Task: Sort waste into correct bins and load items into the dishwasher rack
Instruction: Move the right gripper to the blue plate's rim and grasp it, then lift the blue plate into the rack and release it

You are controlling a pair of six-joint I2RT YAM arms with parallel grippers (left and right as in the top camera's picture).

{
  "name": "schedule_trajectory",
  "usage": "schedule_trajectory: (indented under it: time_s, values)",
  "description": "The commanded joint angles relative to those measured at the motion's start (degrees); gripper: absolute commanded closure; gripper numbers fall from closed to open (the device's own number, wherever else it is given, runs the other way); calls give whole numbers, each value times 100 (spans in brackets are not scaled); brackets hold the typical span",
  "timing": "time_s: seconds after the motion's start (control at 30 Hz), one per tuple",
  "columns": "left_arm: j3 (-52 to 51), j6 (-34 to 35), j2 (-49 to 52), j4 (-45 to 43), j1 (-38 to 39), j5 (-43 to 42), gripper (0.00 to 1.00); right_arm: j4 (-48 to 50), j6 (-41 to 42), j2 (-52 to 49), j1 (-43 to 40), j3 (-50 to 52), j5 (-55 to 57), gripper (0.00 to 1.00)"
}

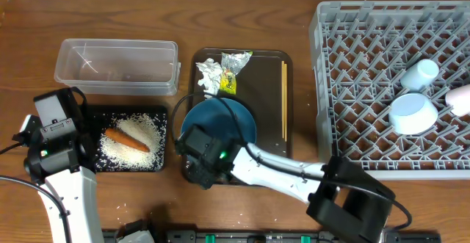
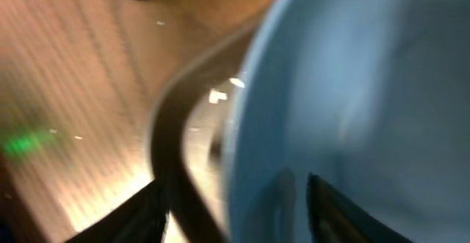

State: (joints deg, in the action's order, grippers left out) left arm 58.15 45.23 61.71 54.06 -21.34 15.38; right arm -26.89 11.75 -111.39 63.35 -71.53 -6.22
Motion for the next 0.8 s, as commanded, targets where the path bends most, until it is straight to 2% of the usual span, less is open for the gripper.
schedule_trajectory:
  time_s: [0.0, 0.23, 0.43, 0.6, 0.77]
  values:
    - [68, 72, -35, 33, -28, 50, 2, -26, 162, -28, 199, -85, 393, 52]
    - [68, 72, -35, 33, -28, 50, 2, 4, 199, -28, 269, -85, 643, 70]
    - [68, 72, -35, 33, -28, 50, 2, 52, 304, -26, 262, -116, 815, 98]
    - [68, 72, -35, 33, -28, 50, 2, -118, 304, -2, 260, -448, 726, 99]
    - [68, 72, -35, 33, -28, 50, 2, -866, 302, 173, 120, -1311, 737, 99]
